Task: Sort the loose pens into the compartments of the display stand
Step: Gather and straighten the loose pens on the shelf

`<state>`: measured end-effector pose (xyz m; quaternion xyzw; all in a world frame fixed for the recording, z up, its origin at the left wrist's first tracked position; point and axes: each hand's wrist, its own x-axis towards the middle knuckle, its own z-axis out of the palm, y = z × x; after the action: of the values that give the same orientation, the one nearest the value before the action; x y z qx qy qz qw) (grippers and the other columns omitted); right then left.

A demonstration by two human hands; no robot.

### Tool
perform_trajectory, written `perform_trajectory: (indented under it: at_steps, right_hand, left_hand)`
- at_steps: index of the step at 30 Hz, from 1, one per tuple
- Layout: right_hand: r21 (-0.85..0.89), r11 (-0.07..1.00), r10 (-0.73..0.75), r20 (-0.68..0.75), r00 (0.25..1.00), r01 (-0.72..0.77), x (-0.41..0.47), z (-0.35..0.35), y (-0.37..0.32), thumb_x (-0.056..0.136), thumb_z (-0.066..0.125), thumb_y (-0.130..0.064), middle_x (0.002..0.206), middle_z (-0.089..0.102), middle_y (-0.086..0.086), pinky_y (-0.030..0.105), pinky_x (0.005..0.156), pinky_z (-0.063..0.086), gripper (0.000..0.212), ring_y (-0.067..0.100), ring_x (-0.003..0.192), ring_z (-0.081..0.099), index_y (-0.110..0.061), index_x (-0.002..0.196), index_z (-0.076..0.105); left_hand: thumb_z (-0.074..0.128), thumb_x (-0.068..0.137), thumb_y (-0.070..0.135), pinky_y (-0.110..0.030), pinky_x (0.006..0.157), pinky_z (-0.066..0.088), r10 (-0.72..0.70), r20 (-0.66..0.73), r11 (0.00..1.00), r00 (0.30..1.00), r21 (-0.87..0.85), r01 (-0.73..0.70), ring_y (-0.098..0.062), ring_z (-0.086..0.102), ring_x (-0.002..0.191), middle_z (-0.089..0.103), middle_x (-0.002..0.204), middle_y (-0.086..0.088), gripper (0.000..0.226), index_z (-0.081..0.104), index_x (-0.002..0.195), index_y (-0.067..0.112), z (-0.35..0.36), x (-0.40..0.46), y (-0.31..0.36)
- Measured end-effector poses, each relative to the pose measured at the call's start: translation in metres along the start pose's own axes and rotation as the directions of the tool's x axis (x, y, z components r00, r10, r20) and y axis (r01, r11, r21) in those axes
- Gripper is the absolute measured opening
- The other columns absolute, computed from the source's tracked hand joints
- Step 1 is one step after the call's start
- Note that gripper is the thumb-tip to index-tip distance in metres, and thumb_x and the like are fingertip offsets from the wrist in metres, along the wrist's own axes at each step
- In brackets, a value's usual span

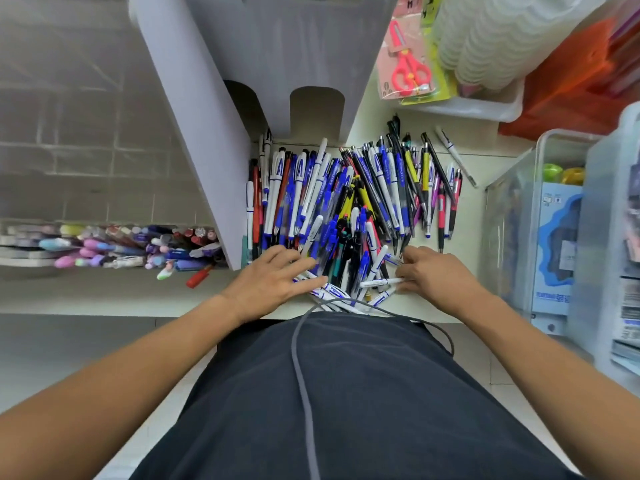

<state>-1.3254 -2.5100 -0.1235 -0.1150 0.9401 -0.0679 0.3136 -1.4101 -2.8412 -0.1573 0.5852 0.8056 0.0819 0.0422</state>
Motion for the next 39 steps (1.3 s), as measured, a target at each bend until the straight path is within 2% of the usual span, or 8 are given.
perform_trajectory:
  at_steps: [6, 11, 17, 25, 29, 33, 36, 39]
  right_hand:
    - [-0.182, 0.983, -0.013, 0.014, 1.0, 0.015, -0.003, 0.001, -0.008, 0.1, 0.055, -0.033, 0.113, 0.049, 0.004, 0.034, 0.059, 0.037, 0.022, 0.023, 0.101, 0.053, -0.017, 0.115, 0.059]
    - [-0.356, 0.933, -0.069, -0.012, 0.998, 0.06, -0.006, 0.001, 0.002, 0.086, 0.063, -0.009, 0.101, 0.055, 0.008, 0.035, 0.047, 0.041, 0.019, 0.026, 0.082, 0.055, -0.014, 0.104, 0.065]
    - [-0.38, 0.923, -0.109, -0.095, 0.989, 0.066, -0.006, -0.018, 0.013, 0.091, 0.068, -0.021, 0.106, 0.056, 0.007, 0.037, 0.06, 0.047, 0.013, 0.026, 0.087, 0.055, -0.017, 0.103, 0.067]
    - [-0.222, 0.97, 0.037, -0.279, 0.96, -0.102, -0.004, -0.061, 0.039, 0.097, 0.059, -0.034, 0.108, 0.055, 0.006, 0.041, 0.078, 0.045, 0.019, 0.025, 0.097, 0.051, -0.016, 0.103, 0.063]
    - [0.17, 0.959, 0.268, -0.279, 0.922, -0.227, 0.008, -0.077, 0.038, 0.107, 0.04, -0.03, 0.085, 0.044, 0.004, 0.038, 0.066, 0.032, 0.027, 0.025, 0.078, 0.041, -0.015, 0.084, 0.043]
    - [0.485, 0.792, 0.534, -0.255, 0.806, -0.371, 0.034, -0.065, 0.026, 0.106, 0.045, -0.029, 0.085, 0.05, 0.013, 0.04, 0.065, 0.033, 0.028, 0.041, 0.086, 0.055, -0.01, 0.086, 0.048]
    - [0.363, 0.806, 0.585, -0.372, 0.72, -0.467, 0.033, -0.061, 0.002, 0.1, 0.058, -0.037, 0.114, 0.052, 0.02, 0.049, 0.08, 0.046, 0.039, 0.04, 0.107, 0.05, -0.003, 0.118, 0.053]
    - [0.362, 0.877, 0.47, -0.518, 0.715, -0.315, 0.019, -0.059, -0.027, 0.092, 0.069, -0.037, 0.104, 0.06, 0.004, 0.039, 0.078, 0.052, 0.029, 0.023, 0.093, 0.056, -0.014, 0.107, 0.063]
  left_hand:
    - [0.075, 0.076, -0.001, -0.039, 0.077, 0.047, 0.134, 0.12, 0.987, 0.984, 0.074, -0.143, -0.027, 0.054, 0.092, 0.063, 0.113, -0.005, 0.067, 0.054, 0.136, 0.021, 0.001, 0.01, -0.002]
    - [0.066, 0.084, 0.001, -0.035, 0.077, 0.049, 0.219, 0.151, 0.967, 0.964, 0.095, -0.235, -0.024, 0.057, 0.086, 0.063, 0.097, -0.005, 0.048, 0.054, 0.129, 0.012, -0.002, 0.018, -0.001]
    - [0.054, 0.091, 0.0, -0.034, 0.069, 0.046, 0.118, 0.177, 0.991, 0.977, 0.039, -0.127, -0.023, 0.051, 0.078, 0.06, 0.087, -0.005, 0.025, 0.057, 0.114, 0.009, -0.013, 0.023, 0.001]
    - [0.041, 0.095, -0.002, -0.039, 0.055, 0.044, -0.089, 0.391, 0.991, 0.916, -0.055, 0.119, -0.022, 0.047, 0.069, 0.045, 0.097, -0.004, 0.035, 0.043, 0.126, 0.013, -0.067, 0.04, -0.003]
    - [0.046, 0.091, -0.006, -0.034, 0.057, 0.039, -0.192, 0.41, 0.981, 0.892, 0.08, 0.175, -0.021, 0.052, 0.075, 0.046, 0.107, -0.004, 0.049, 0.036, 0.133, 0.016, -0.101, 0.058, -0.013]
    - [0.047, 0.096, 0.003, -0.03, 0.054, 0.034, -0.328, 0.381, 0.941, 0.865, 0.212, 0.263, -0.015, 0.045, 0.07, 0.037, 0.099, 0.001, 0.036, 0.036, 0.127, 0.018, -0.133, 0.074, -0.031]
    - [0.046, 0.095, 0.001, -0.031, 0.051, 0.028, -0.47, 0.339, 0.882, 0.815, 0.217, 0.418, -0.017, 0.04, 0.063, 0.047, 0.109, -0.006, 0.036, 0.038, 0.127, 0.015, -0.14, 0.077, -0.033]
    - [0.048, 0.097, 0.003, -0.032, 0.053, 0.032, -0.557, 0.388, 0.808, 0.734, 0.048, 0.587, -0.017, 0.045, 0.064, 0.047, 0.095, -0.002, 0.028, 0.04, 0.123, 0.012, -0.117, 0.069, -0.014]
